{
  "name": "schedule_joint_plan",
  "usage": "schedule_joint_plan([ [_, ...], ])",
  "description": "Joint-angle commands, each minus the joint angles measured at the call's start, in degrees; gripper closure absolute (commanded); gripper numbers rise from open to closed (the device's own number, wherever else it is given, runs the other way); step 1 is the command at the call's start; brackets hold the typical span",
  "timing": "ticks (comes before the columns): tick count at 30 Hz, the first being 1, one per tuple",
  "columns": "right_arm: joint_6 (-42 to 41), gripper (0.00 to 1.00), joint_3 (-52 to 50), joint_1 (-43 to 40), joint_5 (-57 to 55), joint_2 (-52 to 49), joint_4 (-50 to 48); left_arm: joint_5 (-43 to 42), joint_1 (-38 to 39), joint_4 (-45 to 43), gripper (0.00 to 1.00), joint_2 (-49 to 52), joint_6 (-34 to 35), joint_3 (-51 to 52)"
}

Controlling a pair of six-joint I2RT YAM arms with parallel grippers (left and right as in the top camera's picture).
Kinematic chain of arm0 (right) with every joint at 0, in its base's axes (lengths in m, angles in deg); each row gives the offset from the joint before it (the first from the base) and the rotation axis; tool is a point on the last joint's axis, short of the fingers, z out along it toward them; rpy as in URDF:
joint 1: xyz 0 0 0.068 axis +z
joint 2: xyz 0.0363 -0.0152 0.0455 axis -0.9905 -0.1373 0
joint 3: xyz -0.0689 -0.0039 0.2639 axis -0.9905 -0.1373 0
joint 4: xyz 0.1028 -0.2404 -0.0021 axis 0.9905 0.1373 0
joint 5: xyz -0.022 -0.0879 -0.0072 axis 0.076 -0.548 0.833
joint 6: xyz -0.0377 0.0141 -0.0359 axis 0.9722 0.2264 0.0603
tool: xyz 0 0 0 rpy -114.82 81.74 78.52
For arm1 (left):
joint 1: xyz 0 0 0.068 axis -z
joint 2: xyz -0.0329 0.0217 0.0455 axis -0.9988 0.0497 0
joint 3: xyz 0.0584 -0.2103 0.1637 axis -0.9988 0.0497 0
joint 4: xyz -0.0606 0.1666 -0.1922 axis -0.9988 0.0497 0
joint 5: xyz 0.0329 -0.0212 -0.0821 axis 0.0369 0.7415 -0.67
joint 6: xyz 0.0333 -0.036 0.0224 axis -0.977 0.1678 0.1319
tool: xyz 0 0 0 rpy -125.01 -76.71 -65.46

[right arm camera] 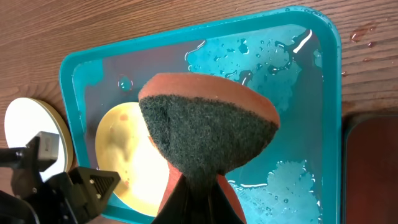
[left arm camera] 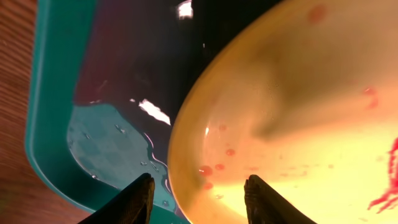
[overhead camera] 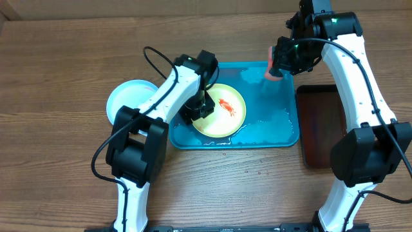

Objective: Clean dirty plates on tray and stack at the side

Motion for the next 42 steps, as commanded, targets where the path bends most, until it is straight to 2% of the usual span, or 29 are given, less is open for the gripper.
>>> schedule_joint_plan([
  [1, 1.4, 0.96, 0.2, 0.0, -0.1, 0.3, -0.3, 0.8, 0.8, -0.8, 0.51, -2.3, 5.9, 4.2],
  [5, 1.5, 0.96, 0.2, 0.0, -0.1, 0.3, -0.3, -1.9, 0.9, -5.3, 0.5, -2.3, 7.6, 9.8],
  [10, 1.5, 0.96, 0.2, 0.0, -0.1, 0.3, -0.3, -1.9, 0.2, -9.7, 0.57, -2.3, 7.5, 11.3],
  [13, 1.5, 0.96, 0.2, 0.0, -0.1, 0.3, -0.3, 0.1, 0.1, -12.8, 0.7, -2.3, 6.9, 11.3],
  [14, 1.5, 0.96, 0.2, 0.0, -0.1, 0.3, -0.3, 0.9, 0.1, -13.7, 0.79, -2.3, 6.1, 11.3],
  [15, 1.5, 0.96, 0.2, 0.0, -0.1, 0.3, -0.3, 1.3, 0.1, -14.5, 0.83, -2.3, 5.4, 11.3],
  [16, 1.5, 0.96, 0.2, 0.0, -0.1, 0.3, -0.3, 1.7, 0.1, -16.3, 0.95, -2.3, 2.9, 11.3],
  [25, 1.5, 0.96, -5.3, 0.1, 2.3, 0.1, -3.0, 1.9, -0.3, -28.2, 0.96, -2.3, -17.0, 11.2],
  [31, 1.5, 0.96, -10.4, 1.2, 4.6, 0.0, -7.9, -3.5, -0.9, -31.8, 0.96, -2.3, -29.0, 11.2],
  [38, -2.2, 0.96, -16.5, 5.1, -0.2, -0.3, -16.3, -6.8, -1.1, -31.4, 0.96, -2.3, -31.8, 11.2],
  [42, -4.7, 0.96, -17.4, 7.0, -0.8, -2.8, -16.5, -6.7, -1.4, -30.9, 0.96, -2.3, -31.8, 11.2],
])
